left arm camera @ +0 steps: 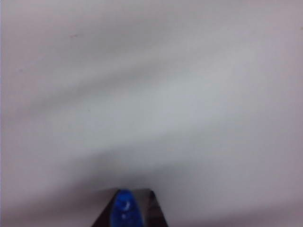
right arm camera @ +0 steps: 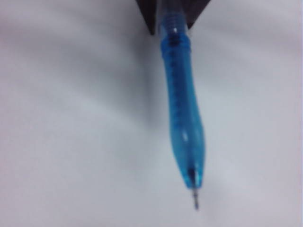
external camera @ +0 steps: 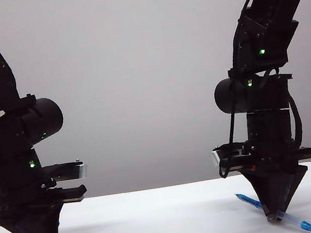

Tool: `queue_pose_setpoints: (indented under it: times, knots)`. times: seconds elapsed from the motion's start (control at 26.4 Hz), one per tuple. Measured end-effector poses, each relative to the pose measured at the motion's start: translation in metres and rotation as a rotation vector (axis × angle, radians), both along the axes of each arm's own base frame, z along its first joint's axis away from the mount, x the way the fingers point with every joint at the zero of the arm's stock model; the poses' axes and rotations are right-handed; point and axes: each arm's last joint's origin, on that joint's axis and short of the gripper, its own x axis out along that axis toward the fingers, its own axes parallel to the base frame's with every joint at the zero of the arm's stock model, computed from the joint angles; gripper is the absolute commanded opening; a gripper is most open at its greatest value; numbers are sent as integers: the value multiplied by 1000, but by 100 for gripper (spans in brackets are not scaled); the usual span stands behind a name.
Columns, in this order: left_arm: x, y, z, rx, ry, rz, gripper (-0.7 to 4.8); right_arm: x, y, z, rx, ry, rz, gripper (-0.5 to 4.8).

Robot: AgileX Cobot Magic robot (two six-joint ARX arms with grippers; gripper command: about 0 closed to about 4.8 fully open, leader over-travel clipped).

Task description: Pick up the pen and remove the cap.

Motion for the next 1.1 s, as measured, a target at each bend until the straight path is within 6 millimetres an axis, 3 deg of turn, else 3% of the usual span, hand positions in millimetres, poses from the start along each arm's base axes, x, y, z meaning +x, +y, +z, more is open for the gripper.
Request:
queue_pose_setpoints:
  times: [0.04, 0.08, 0.23, 0.3, 0.38, 0.42, 0.49, 0.53, 0.72, 0.91, 1.1]
  knots:
    - [1, 0, -1, 1, 3, 0, 160, 0, 0, 0, 1, -1, 0, 68]
    - [1, -1, -3, -1, 7, 0, 223, 0, 0, 0, 0, -2, 0, 97]
    - [1, -5, -1, -54, 20, -23, 334, 1, 0, 0, 3, -4, 0, 159]
    - [5, -5, 2, -66, 25, -18, 416, 1, 1, 0, 5, -8, 0, 182]
    - [11, -7, 6, -64, 31, -19, 436, 1, 0, 0, 5, -8, 0, 245]
    - [13, -7, 9, -55, 57, -17, 436, 1, 1, 1, 6, -11, 0, 249]
    - [16, -8, 12, -35, 91, -15, 442, 3, 1, 3, 7, -16, 0, 249]
    - [16, -9, 14, -29, 102, -15, 477, 3, 1, 4, 7, -17, 0, 249]
    - [15, -39, 33, -19, 113, -115, 479, 8, 3, 21, 27, -65, -1, 248]
    - [11, -66, 42, 165, 2, -217, 479, 10, 3, 30, 42, -100, -1, 248]
    - [22, -76, 66, 126, -37, -220, 479, 8, 3, 38, 46, -110, -1, 248]
